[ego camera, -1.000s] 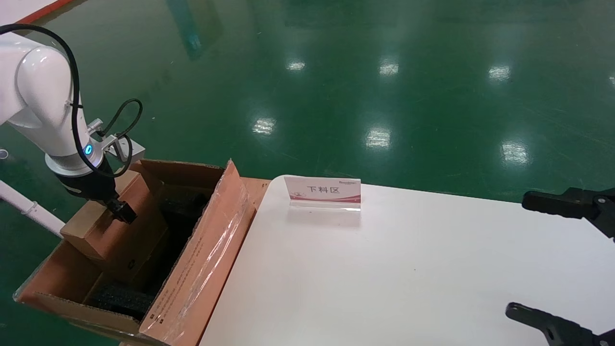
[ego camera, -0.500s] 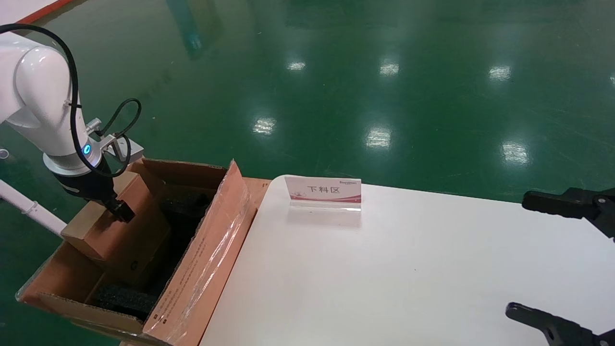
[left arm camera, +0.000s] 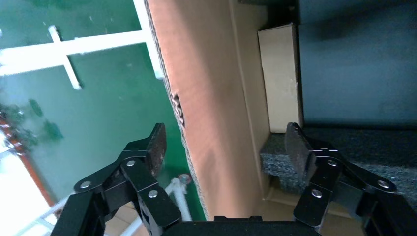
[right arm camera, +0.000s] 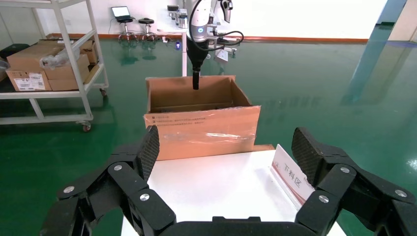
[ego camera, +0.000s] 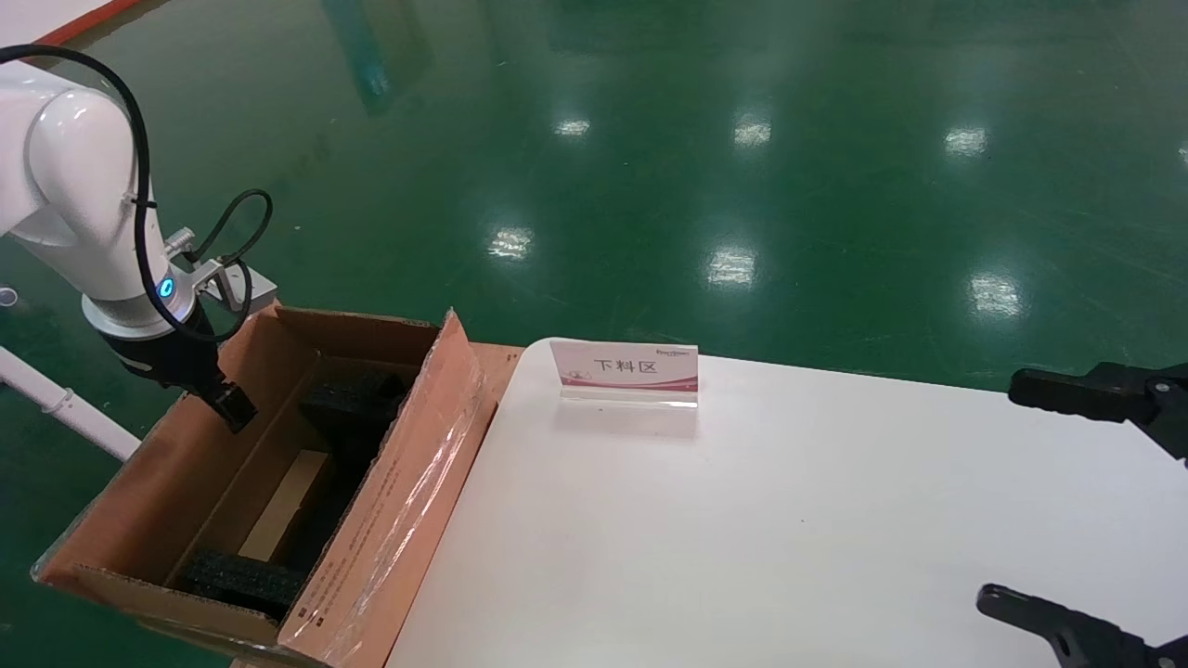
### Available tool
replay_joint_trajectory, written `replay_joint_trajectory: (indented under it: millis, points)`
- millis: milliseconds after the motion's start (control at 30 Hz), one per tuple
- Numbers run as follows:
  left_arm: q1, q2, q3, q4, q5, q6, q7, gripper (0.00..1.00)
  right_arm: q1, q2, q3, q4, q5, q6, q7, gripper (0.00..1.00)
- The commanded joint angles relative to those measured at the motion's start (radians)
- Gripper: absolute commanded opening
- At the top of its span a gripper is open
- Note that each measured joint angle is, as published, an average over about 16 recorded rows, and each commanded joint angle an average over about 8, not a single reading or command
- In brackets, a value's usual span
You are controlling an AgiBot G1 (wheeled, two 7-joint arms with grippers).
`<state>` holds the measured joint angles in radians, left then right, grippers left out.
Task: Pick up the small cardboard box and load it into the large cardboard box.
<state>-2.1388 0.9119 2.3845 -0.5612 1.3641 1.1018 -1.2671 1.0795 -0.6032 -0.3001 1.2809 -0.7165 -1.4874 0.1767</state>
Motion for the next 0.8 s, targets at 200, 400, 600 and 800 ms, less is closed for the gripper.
replay_joint_trajectory:
  millis: [200, 400, 600, 800]
  points:
    - [-0.051, -0.027, -0.016, -0.101, 0.01, -0.067, 0.036, 1.0, 0.0, 0.0, 0.0, 0.0, 0.0, 0.0, 0.0, 1.0]
    - [-0.137, -0.13, -0.047, -0.299, 0.019, -0.19, 0.07, 1.0, 0.0, 0.0, -0.001, -0.001, 0.0, 0.0, 0.0, 1.0]
    - [-0.211, -0.287, -0.106, -0.533, -0.022, -0.312, 0.158, 1.0, 0.001, 0.0, -0.001, -0.001, 0.001, 0.0, -0.001, 1.0]
    - [-0.226, -0.375, -0.148, -0.64, -0.079, -0.364, 0.257, 1.0, 0.001, 0.0, -0.001, -0.001, 0.001, 0.0, -0.001, 1.0]
